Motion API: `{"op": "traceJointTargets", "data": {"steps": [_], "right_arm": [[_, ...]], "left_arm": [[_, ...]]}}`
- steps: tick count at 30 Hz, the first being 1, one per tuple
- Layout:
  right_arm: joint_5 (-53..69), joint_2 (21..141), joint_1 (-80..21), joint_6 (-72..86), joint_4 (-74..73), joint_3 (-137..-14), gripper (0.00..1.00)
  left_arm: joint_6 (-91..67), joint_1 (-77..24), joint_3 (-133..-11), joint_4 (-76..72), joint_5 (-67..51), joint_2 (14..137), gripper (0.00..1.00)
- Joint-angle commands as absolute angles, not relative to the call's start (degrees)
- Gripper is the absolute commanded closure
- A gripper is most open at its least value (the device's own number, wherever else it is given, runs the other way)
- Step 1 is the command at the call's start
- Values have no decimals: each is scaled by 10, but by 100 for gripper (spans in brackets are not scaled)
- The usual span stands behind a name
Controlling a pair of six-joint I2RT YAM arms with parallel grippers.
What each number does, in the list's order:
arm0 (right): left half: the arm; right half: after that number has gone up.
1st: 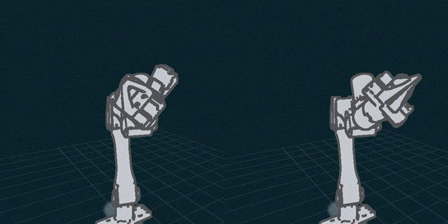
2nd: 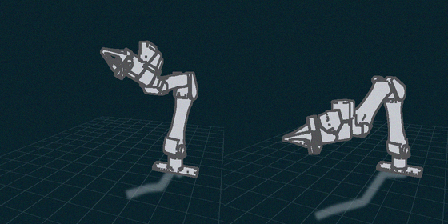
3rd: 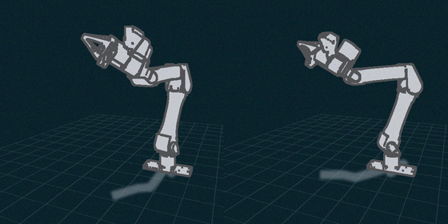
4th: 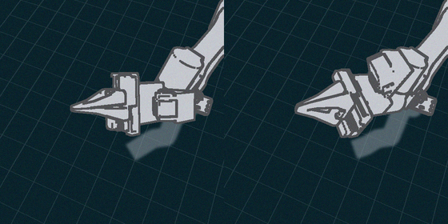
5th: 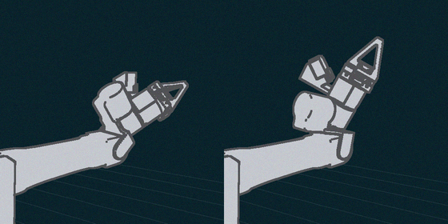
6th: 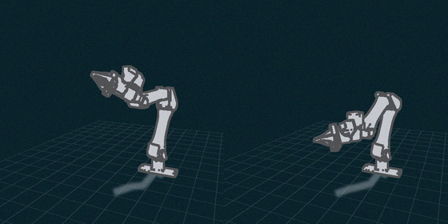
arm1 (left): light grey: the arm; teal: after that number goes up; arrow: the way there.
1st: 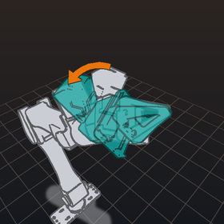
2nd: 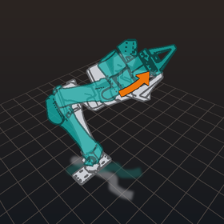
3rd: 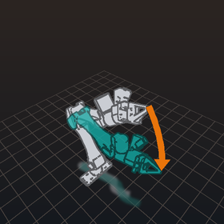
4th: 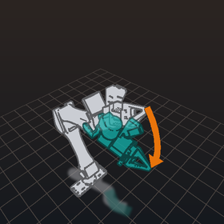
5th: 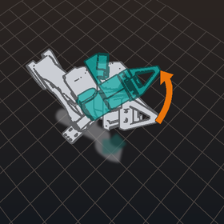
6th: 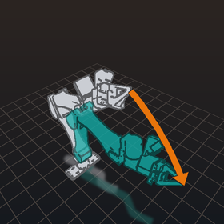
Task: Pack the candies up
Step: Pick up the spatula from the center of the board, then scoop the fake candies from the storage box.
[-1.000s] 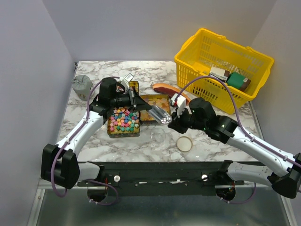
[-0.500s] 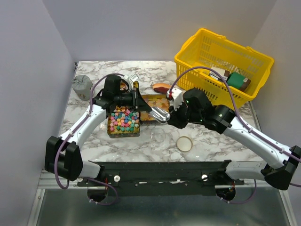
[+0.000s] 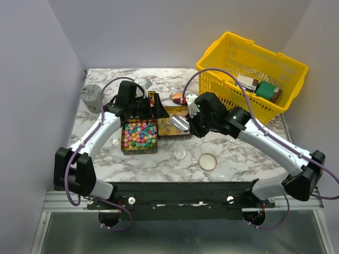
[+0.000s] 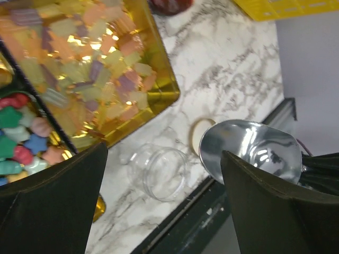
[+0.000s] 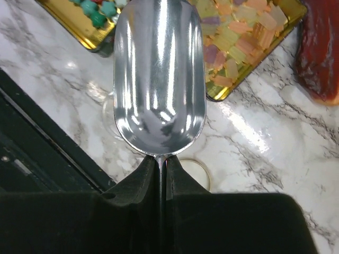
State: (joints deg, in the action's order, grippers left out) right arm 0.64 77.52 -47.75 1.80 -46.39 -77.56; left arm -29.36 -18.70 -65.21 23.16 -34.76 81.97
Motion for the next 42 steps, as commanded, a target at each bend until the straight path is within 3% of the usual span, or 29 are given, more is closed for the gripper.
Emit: {"op": "traceJointTargets", "data": {"steps": [1,6,12,27,42], "right_arm": [[-33,844,-443,-22,-507,-815,99],[-24,931,-404,-79,-554,-901,99],[85,1042,-362,-113,-629,-1030,99],[53,1128,-362,-142,-678,-1058,99],[62,1185,-374,-154,-685,-1090,99]], "left_arm": [[-260,-178,-671,228,-205,830,1],[-235,-178,-683,236,-148,874,1],[-233,-178,-719,265,-99,944,5],[-185,-178,-784,265,-45,1023,14],[-191,-178,-818,247,-89,1090,30]]}}
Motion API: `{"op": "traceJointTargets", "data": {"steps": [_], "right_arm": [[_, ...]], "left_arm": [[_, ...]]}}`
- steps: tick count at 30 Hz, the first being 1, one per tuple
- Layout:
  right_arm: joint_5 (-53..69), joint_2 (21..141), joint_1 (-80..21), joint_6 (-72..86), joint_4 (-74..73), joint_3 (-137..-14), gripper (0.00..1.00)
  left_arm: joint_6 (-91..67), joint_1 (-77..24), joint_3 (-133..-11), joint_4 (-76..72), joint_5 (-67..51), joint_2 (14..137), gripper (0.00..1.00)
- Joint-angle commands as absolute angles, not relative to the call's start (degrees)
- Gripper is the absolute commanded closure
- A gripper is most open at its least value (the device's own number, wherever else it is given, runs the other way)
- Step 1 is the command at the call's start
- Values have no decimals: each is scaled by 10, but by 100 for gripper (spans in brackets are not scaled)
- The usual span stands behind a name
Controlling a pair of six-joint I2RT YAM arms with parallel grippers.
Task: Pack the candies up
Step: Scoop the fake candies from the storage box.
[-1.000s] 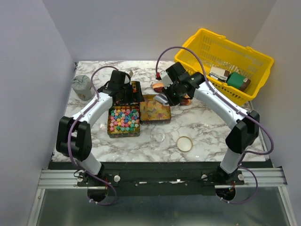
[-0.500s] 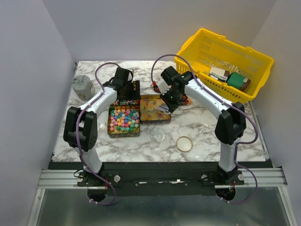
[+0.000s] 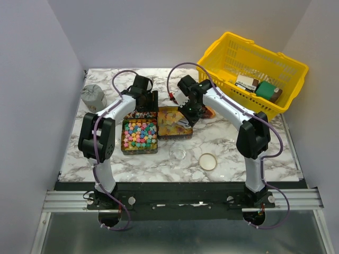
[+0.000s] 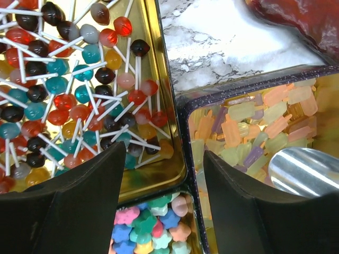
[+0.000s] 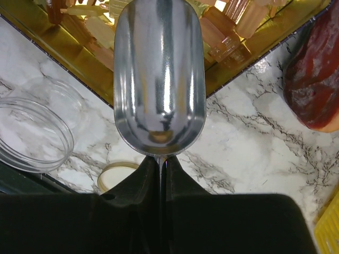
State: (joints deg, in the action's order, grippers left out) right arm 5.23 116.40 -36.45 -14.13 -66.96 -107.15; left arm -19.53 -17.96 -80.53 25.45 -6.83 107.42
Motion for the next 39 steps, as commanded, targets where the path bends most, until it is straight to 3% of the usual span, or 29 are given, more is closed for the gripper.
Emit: {"op": "traceJointTargets", "data": {"steps": [1,7,17,24,29,39], "right_arm": [[62,1188,-374,-155,-684,-1091,99],[77,1199,-374,-160,-679,-1082,99],[77,1249,-374,-161,-656,-1117,99],[76,1262,-375,-158,-607,-1114,99],[82,1259,-376,-150,-555,-1105,99],[79,1270,-380,-148,-512,-1094,99]], "left_arm": [[-191,-178,-817,242,-97,1093,30],[-193,-178,-820,243,-119,1110,40],[-194,-178,-810,240,-139,1117,70],[-194,-179,-806,237,-144,1119,82],[-194,-179,-806,235,-152,1123,97],[-193,-182,-803,238,-151,1131,100]]}}
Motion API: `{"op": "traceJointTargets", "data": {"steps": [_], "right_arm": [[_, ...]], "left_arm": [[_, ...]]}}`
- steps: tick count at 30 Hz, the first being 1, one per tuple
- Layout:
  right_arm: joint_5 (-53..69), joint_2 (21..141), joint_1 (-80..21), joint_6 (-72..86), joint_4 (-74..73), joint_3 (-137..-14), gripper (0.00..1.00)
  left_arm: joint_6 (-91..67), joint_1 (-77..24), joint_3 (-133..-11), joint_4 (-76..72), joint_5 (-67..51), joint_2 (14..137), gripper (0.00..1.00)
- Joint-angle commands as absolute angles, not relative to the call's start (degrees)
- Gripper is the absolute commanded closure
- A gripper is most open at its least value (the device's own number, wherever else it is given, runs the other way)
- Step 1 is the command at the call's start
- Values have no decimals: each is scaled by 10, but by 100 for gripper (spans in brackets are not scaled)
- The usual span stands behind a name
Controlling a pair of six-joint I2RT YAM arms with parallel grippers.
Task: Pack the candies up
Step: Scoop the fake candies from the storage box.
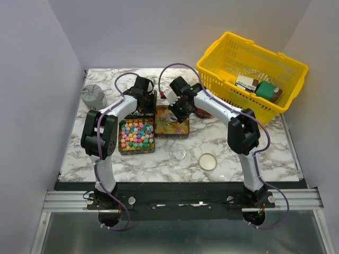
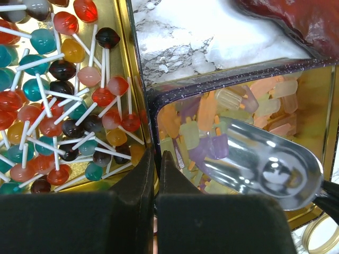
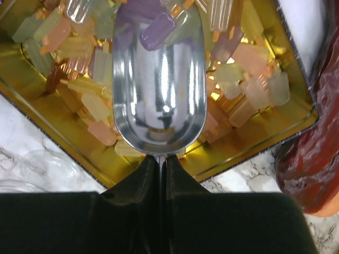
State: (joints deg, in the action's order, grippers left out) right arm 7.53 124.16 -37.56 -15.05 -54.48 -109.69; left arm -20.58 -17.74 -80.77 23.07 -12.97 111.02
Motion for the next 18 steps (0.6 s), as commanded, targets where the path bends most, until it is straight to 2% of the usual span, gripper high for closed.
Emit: {"op": "traceJointTargets", "data": {"steps": [1,18], "right_arm": [[81,1274,-380,-148,-512,-1093,99],[91,1303,-391,-160,-415,-1047,99]], "left_arm": [[-192,-182,-803,239,-151,1133,100],[-198,-182,-796,246,-154,1139,100]]}}
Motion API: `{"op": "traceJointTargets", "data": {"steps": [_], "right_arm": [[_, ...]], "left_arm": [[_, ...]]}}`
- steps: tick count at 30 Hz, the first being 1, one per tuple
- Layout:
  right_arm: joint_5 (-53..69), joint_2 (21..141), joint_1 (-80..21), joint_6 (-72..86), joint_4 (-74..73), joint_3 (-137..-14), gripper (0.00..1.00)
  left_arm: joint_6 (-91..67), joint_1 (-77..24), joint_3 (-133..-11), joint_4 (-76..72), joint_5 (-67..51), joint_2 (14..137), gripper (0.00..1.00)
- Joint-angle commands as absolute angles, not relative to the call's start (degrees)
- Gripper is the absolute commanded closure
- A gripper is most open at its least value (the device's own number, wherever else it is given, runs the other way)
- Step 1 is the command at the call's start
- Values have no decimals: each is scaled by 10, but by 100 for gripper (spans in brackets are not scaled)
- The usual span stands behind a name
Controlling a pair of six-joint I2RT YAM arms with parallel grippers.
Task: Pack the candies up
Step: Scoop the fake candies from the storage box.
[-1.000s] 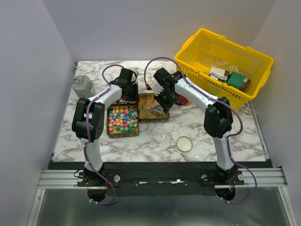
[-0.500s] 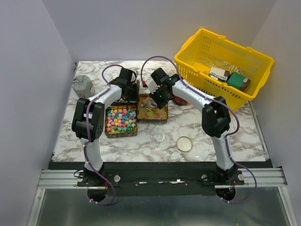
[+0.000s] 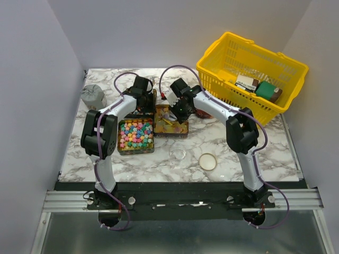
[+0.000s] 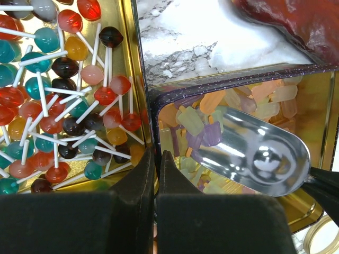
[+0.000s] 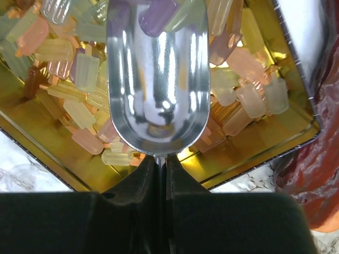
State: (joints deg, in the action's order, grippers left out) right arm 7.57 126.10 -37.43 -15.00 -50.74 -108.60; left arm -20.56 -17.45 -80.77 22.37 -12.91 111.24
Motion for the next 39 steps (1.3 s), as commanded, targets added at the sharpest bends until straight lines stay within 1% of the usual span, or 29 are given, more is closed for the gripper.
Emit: {"op": "traceJointTargets", "data": {"steps": [1,4,7,11,14,21,26,28,32,39], "right_arm": [[91,1297,-394,-165,-408,-1039,99],[72,1287,-402,-178,-400,-1024,99],[71,1274,-401,-179,-426,-1023,99],[76,1259,-401,-184,-473,-1027,99],[68,1255,-401,-179,-484,-1033,99],[50,1266,-401,-175,-483,-1046,99],[27,1279,-401,-162,-463,-1054,99],[4,1282,-401,-152,-454,-1051,99],[4,1275,-401,-138,-378,-1017,99],[6,1261,-401,-111,-291,-969,99]], "left_arm": [[-197,-182,-796,248,-153,1140,100],[-195,-182,-802,256,-136,1142,100],[-193,-182,-814,265,-120,1148,100],[-195,-182,-816,262,-120,1150,94],[-196,-182,-813,260,-120,1150,93],[-195,-183,-810,259,-130,1150,94],[-194,-182,-809,258,-139,1152,100],[-194,-182,-809,258,-141,1151,100],[-194,-183,-808,253,-156,1151,100],[-198,-183,-805,251,-163,1148,100]]}}
